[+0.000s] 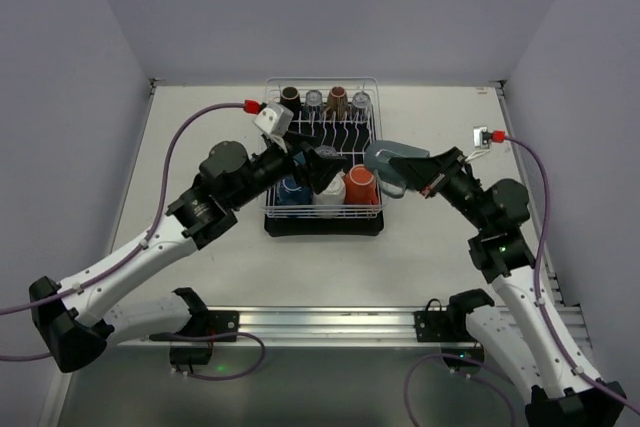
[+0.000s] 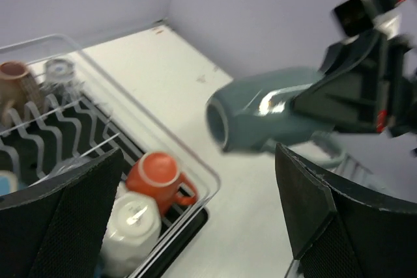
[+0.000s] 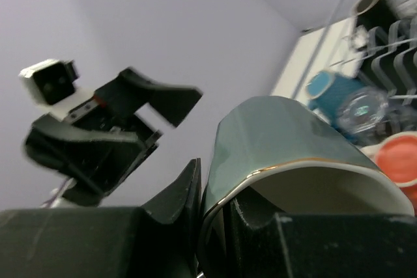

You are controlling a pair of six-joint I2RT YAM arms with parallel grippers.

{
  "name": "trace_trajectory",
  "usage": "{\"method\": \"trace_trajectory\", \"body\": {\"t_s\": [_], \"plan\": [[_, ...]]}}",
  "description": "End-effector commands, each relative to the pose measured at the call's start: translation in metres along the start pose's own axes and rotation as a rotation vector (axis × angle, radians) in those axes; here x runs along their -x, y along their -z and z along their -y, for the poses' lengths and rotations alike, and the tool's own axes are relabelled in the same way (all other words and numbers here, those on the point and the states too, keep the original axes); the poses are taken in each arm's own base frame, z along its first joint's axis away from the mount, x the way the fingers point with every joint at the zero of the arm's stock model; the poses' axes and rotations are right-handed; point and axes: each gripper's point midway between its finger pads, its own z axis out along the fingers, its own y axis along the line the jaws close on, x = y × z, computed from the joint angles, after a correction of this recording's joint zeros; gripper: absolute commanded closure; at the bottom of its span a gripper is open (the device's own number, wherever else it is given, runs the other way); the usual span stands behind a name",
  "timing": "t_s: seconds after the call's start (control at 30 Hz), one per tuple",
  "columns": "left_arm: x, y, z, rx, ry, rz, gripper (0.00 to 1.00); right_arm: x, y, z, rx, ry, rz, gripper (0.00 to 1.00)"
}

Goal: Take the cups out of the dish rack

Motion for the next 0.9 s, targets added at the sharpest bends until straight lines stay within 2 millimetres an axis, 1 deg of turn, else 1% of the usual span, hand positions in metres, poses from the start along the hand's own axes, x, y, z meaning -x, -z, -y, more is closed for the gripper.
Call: {"method": "trace_trajectory", "body": {"t_s": [0.0, 0.03, 0.07, 0.1, 0.13, 0.17, 0.2, 0.23, 0.27, 0.3, 0.33, 0.37, 0.4, 0.43, 0.47, 0.5, 0.53, 0.6, 0.63, 0.67, 0.7, 0.73, 0.77, 0.8, 0.83, 0.87], "plan": [[-0.009, 0.036, -0.037, 0.225, -0.114, -0.119, 0.0, 0.046, -0.003, -0.001, -0.195, 0.28, 0.099, 1.0], [-0.015, 0.045, -0.049, 0.283, -0.134, -0.144, 0.0, 0.059, -0.004, -0.012, -0.218, 0.343, 0.111, 1.0], [-0.029, 0.058, -0.056, 0.321, -0.139, -0.207, 0.0, 0.058, 0.001, 0.009, -0.33, 0.409, 0.06, 1.0], [-0.034, 0.067, -0.061, 0.346, -0.143, -0.231, 0.0, 0.064, -0.002, 0.027, -0.415, 0.429, 0.04, 1.0], [-0.036, 0.078, -0.062, 0.36, -0.142, -0.236, 0.0, 0.078, 0.001, 0.039, -0.508, 0.469, 0.068, 1.0], [-0.045, 0.089, -0.063, 0.366, -0.141, -0.274, 0.0, 0.087, 0.005, 0.041, -0.575, 0.538, 0.043, 1.0], [-0.042, 0.099, -0.061, 0.365, -0.143, -0.267, 0.0, 0.091, 0.001, 0.064, -0.663, 0.549, 0.006, 1.0], [-0.048, 0.105, -0.065, 0.38, -0.154, -0.283, 0.0, 0.105, -0.002, 0.06, -0.701, 0.587, 0.012, 1.0], [-0.053, 0.115, -0.07, 0.408, -0.162, -0.306, 0.0, 0.113, 0.008, 0.079, -0.826, 0.64, -0.022, 1.0], [-0.05, 0.123, -0.073, 0.431, -0.173, -0.296, 0.0, 0.113, 0.005, 0.11, -0.927, 0.646, -0.089, 1.0], [-0.051, 0.131, -0.083, 0.487, -0.189, -0.294, 0.0, 0.119, 0.006, 0.121, -0.991, 0.668, -0.113, 1.0], [-0.052, 0.136, -0.087, 0.509, -0.201, -0.294, 0.0, 0.133, 0.01, 0.125, -1.071, 0.71, -0.113, 1.0], [-0.046, 0.142, -0.087, 0.518, -0.204, -0.26, 0.0, 0.136, 0.007, 0.134, -1.104, 0.723, -0.139, 1.0], [-0.053, 0.145, -0.091, 0.526, -0.209, -0.26, 0.0, 0.138, -0.003, 0.151, -1.14, 0.729, -0.187, 1.0], [-0.047, 0.142, -0.089, 0.509, -0.206, -0.212, 0.0, 0.138, 0.0, 0.162, -1.181, 0.741, -0.233, 1.0], [-0.042, 0.146, -0.086, 0.496, -0.204, -0.175, 0.0, 0.14, -0.003, 0.17, -1.201, 0.744, -0.255, 1.0], [-0.047, 0.147, -0.089, 0.502, -0.208, -0.174, 0.0, 0.14, -0.011, 0.186, -1.221, 0.75, -0.299, 1.0], [-0.042, 0.149, -0.089, 0.502, -0.21, -0.14, 0.0, 0.14, -0.016, 0.203, -1.238, 0.737, -0.344, 1.0], [-0.045, 0.151, -0.092, 0.512, -0.222, -0.143, 0.0, 0.143, -0.021, 0.207, -1.235, 0.743, -0.354, 1.0], [-0.046, 0.151, -0.094, 0.518, -0.223, -0.141, 0.0, 0.141, -0.023, 0.228, -1.256, 0.723, -0.391, 1.0], [-0.046, 0.152, -0.094, 0.519, -0.221, -0.139, 0.0, 0.137, -0.027, 0.236, -1.237, 0.704, -0.419, 1.0], [-0.053, 0.151, -0.093, 0.503, -0.216, -0.153, 0.0, 0.139, -0.033, 0.242, -1.229, 0.697, -0.424, 1.0], [-0.056, 0.15, -0.093, 0.498, -0.213, -0.158, 0.0, 0.132, -0.035, 0.263, -1.242, 0.684, -0.473, 1.0], [-0.06, 0.149, -0.094, 0.5, -0.21, -0.171, 0.0, 0.132, -0.038, 0.27, -1.242, 0.681, -0.481, 1.0], [-0.063, 0.149, -0.095, 0.497, -0.204, -0.18, 0.0, 0.13, -0.045, 0.275, -1.211, 0.675, -0.496, 1.0], [-0.064, 0.148, -0.095, 0.492, -0.201, -0.185, 0.0, 0.127, -0.049, 0.29, -1.202, 0.656, -0.513, 1.0]]}}
